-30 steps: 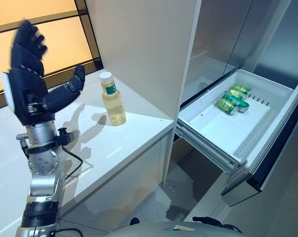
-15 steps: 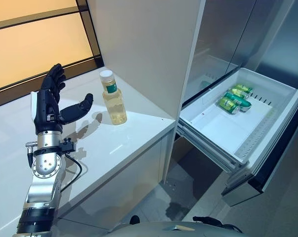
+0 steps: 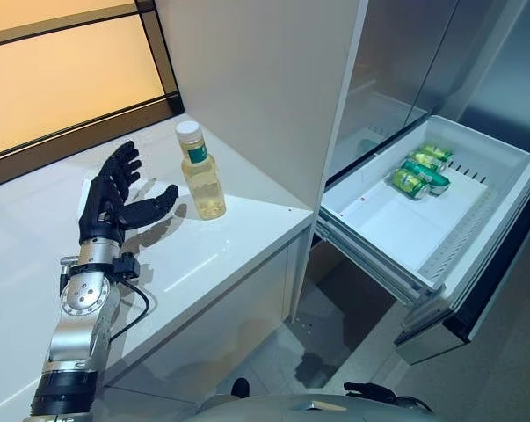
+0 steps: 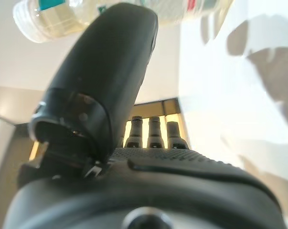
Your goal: Put drinks into fridge and close the fridge
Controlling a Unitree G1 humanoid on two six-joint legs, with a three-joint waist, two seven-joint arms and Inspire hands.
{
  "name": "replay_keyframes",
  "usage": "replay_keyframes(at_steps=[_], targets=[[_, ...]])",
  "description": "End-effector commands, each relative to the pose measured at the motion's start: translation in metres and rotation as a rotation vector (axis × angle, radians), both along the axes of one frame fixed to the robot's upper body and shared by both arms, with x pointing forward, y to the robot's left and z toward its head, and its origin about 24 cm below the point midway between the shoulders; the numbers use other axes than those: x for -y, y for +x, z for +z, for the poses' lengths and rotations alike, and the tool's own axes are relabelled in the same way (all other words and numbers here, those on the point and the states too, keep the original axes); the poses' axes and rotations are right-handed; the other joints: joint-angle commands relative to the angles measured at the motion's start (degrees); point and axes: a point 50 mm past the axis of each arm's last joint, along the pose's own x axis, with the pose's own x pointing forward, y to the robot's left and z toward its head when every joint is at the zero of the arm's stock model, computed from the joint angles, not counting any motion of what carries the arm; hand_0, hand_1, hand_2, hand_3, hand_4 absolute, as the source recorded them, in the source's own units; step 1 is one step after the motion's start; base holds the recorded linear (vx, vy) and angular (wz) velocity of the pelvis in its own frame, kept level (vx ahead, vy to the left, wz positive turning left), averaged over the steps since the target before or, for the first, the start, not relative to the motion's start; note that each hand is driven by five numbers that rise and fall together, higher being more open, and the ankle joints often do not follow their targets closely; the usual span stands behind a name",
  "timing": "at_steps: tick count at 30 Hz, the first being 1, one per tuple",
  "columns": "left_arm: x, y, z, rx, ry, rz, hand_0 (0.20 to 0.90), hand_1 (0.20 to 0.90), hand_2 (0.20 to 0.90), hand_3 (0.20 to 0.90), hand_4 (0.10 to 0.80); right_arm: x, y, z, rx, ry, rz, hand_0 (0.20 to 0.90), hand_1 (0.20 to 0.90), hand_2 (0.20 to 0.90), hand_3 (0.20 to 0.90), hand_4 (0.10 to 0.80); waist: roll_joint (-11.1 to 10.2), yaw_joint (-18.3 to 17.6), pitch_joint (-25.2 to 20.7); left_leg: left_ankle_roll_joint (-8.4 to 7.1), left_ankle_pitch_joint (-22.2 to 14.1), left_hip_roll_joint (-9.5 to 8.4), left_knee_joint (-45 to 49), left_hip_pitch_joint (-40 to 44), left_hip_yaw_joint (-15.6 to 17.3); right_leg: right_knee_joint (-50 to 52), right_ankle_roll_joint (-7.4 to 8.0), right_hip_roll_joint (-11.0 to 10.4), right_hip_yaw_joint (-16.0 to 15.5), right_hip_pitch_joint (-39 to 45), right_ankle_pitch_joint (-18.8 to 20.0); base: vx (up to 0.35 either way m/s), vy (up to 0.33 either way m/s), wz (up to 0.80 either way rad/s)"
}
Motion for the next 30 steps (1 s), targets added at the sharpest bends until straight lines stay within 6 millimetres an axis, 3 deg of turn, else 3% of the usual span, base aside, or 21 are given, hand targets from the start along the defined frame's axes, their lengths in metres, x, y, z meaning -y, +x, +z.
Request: replay_keyframes(at_steps=[1, 30], targets=[[0.002, 0.014, 0.05, 0.181, 0.046, -0.097, 0.9, 0.9, 0.9, 0.9, 0.8, 0.011, 0.0, 0.003, -0.015, -0.02, 0.019, 0.9, 0.9, 0.9, 0.9, 0.8, -0.5, -0.1, -0.8, 3.28, -9.4, -4.52, 0.3, 4.2, 1.4, 0.7, 2.12, 1.0, 0.2, -3.8, 2.2, 0.0, 0.0, 0.0], [0.02, 0.025, 0.04, 0.091, -0.089, -0.264, 0.9, 0.9, 0.9, 0.9, 0.8, 0.01, 0.003, 0.003, -0.016, -0.023, 0.032, 0.9, 0.9, 0.9, 0.9, 0.8, -0.1, -1.1, -0.6, 3.52, -9.5, -4.48, 0.3, 4.5, 2.7, 0.8, 2.37, 1.2, 0.5, -3.9, 2.4, 0.0, 0.0, 0.0]])
